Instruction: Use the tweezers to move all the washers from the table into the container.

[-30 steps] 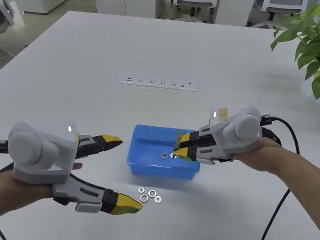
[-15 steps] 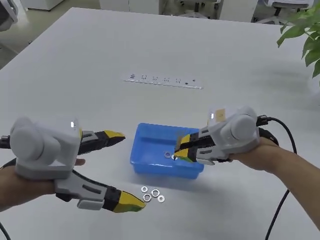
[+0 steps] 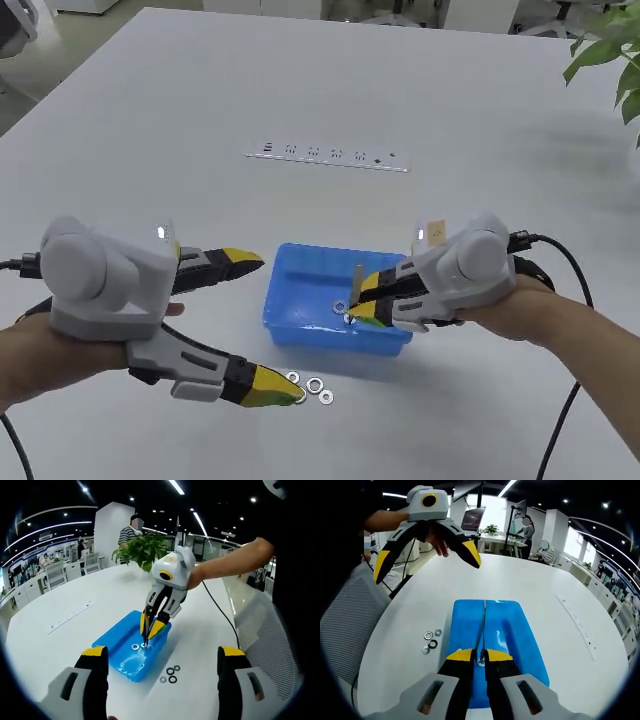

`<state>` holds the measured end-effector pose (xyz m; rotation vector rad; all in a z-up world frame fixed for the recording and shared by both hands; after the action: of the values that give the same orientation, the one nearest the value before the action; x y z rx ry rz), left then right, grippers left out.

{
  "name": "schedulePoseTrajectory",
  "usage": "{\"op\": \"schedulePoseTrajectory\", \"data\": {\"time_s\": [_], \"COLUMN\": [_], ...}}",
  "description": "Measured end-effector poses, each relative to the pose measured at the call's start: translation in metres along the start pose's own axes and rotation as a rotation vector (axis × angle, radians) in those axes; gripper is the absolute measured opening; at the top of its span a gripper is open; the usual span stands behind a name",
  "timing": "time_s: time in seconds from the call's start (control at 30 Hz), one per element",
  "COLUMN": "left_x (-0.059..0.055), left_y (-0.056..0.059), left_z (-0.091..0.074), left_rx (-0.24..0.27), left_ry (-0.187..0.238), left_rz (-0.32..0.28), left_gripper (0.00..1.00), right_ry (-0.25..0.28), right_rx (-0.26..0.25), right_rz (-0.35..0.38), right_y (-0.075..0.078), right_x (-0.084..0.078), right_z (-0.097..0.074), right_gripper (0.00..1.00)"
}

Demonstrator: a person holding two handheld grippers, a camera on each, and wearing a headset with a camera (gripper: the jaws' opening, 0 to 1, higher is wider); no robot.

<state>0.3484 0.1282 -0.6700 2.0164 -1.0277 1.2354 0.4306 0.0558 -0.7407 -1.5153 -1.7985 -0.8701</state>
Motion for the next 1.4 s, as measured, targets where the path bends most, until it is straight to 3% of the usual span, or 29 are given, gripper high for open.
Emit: {"op": "schedulePoseTrajectory", "data": {"time_s": [0.6,1.07,1.4], "left_x": [0.021,0.024,0.029], "left_y": [-0.011,-0.022,-0.028], "left_z": [0.034,0.057,0.067], "left_rx": [-0.076,-0.106,-0.104], "left_ry": [0.005,-0.013,-0.014], "left_rz": [0.044,0.092,0.164], "left_gripper": [0.77,0.48,0.24], "right_ry": [-0.005,-0.007,-0.008], "right_rx": [0.012,0.017,0.018], "right_rz": [0.003,0.0,0.0], "right_y": [-0.002,-0.002,-0.001], "right_x": [-0.002,-0.002,-0.003], "right_z": [0.004,0.004,0.004], "right_gripper": [0.09,0.09,0.1]}}
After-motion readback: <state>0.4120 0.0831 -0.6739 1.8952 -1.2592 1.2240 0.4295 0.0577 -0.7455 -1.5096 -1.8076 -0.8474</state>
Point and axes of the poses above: the centre of the closed fingertips' face, and the gripper's own axes: z roughly forward along the fingers, y roughly to its right, x roughly out of its top, the point moved 3 cm from there along -z, roughly backward along the fingers, and after that the axes turned 3 degrees about y, right-handed, at the moved point
